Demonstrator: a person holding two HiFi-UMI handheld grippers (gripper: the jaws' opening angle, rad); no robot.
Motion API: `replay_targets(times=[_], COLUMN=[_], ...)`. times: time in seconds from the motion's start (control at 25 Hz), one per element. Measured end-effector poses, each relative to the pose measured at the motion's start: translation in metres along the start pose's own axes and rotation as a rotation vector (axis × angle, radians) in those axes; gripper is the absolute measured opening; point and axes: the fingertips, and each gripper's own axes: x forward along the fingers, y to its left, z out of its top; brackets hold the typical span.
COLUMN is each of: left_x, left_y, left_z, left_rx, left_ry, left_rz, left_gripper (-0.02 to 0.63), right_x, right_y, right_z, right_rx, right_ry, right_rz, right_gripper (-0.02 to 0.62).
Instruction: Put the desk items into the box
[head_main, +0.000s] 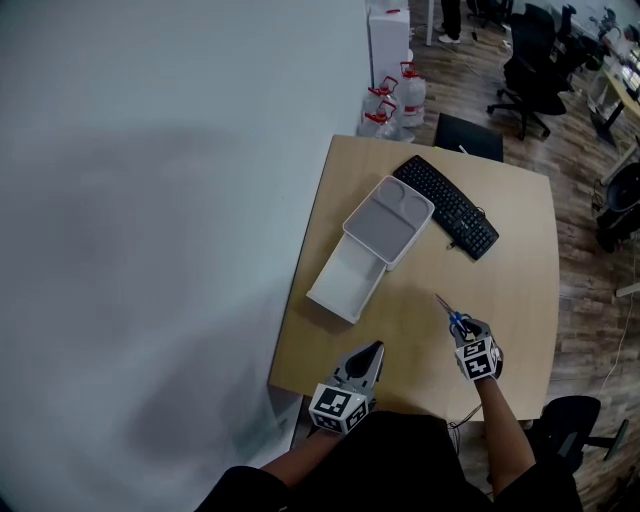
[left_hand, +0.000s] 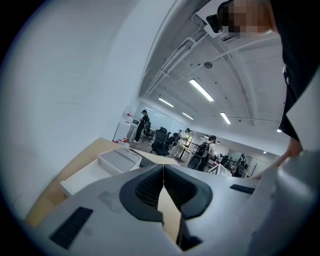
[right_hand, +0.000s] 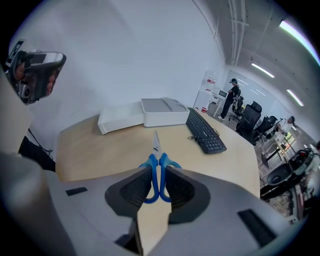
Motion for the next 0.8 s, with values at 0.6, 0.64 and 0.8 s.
replay_targets(times=[0.6,0.64,0.8], left_x=[-0.027,-0.028,-0.032], left_y=[0.073,0.076,0.088], left_z=[0.016,0.015,0.009], left_rx=[0.007,0.009,0.002], left_ry=[0.003,0.006,0.014], left_rz=[-0.075,-0.077,-0.06], left_gripper=[0.015,0.015,0.015], right_x=[0.025,0.028,0.043], right_y=[0.092,0.099,0.125], right_z=[0.139,0.147,0.176], right_rx=[-0.034,-0.047,-0.083], right_ry=[-0.112,-0.119,-0.141], right_rz=[-0.02,-0.011,0.023], right_gripper=[0.144,0.144,0.144])
